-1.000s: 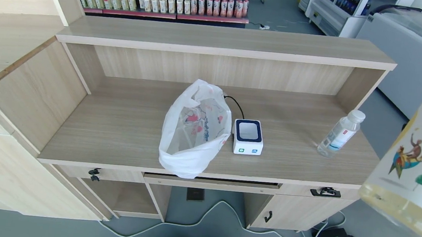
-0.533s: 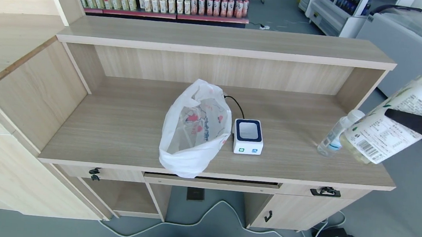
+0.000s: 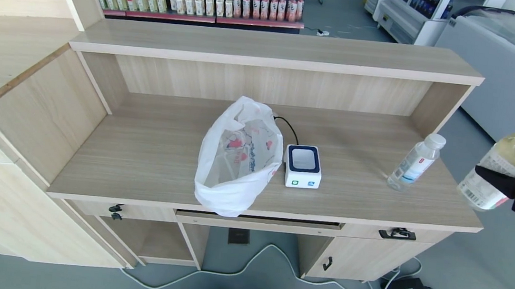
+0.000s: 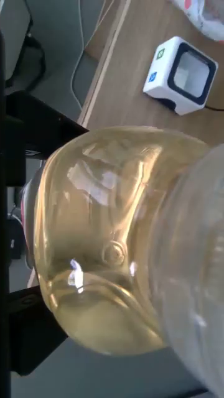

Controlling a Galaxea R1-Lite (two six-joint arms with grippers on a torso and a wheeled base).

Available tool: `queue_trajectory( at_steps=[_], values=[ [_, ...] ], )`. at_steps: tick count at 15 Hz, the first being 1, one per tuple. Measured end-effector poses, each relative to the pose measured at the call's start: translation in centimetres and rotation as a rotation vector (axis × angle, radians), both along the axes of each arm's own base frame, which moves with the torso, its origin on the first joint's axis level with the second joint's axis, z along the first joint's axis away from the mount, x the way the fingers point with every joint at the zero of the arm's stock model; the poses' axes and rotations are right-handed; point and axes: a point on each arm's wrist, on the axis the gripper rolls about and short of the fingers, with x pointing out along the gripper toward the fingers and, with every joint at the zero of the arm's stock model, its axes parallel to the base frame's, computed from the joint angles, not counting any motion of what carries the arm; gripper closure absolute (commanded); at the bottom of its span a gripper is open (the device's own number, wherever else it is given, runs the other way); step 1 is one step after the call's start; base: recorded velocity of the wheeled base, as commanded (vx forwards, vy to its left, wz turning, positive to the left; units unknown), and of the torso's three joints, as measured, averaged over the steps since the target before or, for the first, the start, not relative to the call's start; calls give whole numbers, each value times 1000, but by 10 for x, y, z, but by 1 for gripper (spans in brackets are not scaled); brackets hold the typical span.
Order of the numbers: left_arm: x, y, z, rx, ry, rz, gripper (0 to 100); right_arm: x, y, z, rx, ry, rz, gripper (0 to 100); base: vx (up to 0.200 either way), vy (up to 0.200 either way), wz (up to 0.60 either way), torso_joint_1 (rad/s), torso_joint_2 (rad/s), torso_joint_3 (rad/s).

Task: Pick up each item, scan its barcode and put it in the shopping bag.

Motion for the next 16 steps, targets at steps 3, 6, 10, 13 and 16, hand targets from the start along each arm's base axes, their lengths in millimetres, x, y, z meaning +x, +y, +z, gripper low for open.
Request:
queue_trajectory(
  at_steps=[3,6,10,13,16],
  values=[
    [0,0,0,0,0,0,0,-6,-13,-16,-154,16,-40,100,0,0,0,0,0,0],
    [0,0,0,0,-1,0,0,-12,-27,-19,-307,7,-78,100,0,0,0,0,0,0],
    [0,0,0,0,0,0,0,-16,-34,-14,-386,-33,-108,100,0,0,450,2,3,3],
    [0,0,0,0,0,0,0,-14,-32,-3,-438,-120,-125,100,0,0,600,2,4,5],
    [0,0,0,0,0,0,0,-3,-21,8,-480,-243,-87,100,0,0,600,5,4,4]
  ],
)
